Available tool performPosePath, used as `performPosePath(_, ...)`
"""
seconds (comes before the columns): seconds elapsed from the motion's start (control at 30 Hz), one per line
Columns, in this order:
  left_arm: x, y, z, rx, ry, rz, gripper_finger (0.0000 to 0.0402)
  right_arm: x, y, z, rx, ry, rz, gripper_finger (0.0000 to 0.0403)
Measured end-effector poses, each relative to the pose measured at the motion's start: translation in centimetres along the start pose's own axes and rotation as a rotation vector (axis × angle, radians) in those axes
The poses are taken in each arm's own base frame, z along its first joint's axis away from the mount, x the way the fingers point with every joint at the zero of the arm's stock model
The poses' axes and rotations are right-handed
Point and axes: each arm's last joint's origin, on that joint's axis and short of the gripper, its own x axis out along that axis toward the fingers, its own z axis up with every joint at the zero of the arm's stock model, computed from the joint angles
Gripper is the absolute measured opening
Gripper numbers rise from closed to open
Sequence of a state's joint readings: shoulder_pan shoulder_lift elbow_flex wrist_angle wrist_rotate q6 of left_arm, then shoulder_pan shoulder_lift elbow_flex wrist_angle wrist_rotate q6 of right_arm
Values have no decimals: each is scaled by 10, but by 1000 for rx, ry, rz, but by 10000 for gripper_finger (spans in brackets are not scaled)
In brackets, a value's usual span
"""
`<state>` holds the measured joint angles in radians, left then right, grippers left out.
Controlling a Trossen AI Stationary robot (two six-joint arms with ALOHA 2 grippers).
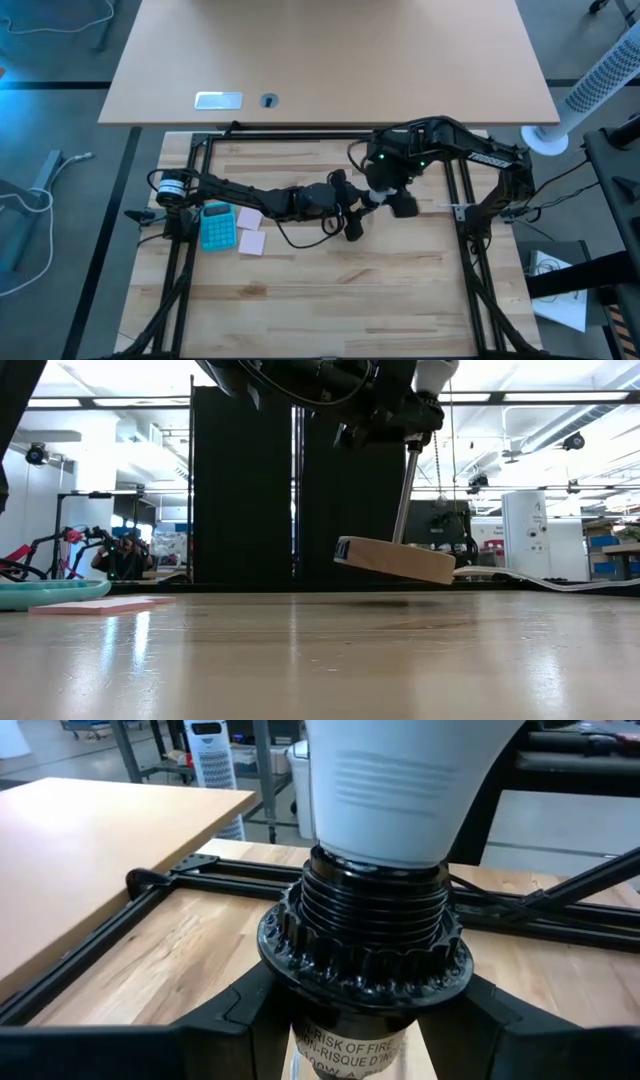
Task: Screw lightbulb
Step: Remove the lightbulb from the lamp
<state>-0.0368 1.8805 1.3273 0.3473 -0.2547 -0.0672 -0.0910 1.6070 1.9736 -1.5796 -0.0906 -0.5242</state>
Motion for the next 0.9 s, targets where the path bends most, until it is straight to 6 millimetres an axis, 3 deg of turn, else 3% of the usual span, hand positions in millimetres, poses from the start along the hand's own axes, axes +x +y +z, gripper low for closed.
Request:
performPosePath(0.1,0,0,0,2,0,-1,171,0,0,0,-206,7,-6,258)
performPosePath(0.27,0,0,0,0,0,0,171,0,0,0,-242,13,-17,260)
performPosePath(0.77,0,2,2,1,-14,-18,171,-3,3,1,-35,2,-48,336)
performPosePath(0.9,0,2,2,1,-15,-13,171,-13,4,0,148,-35,-56,342)
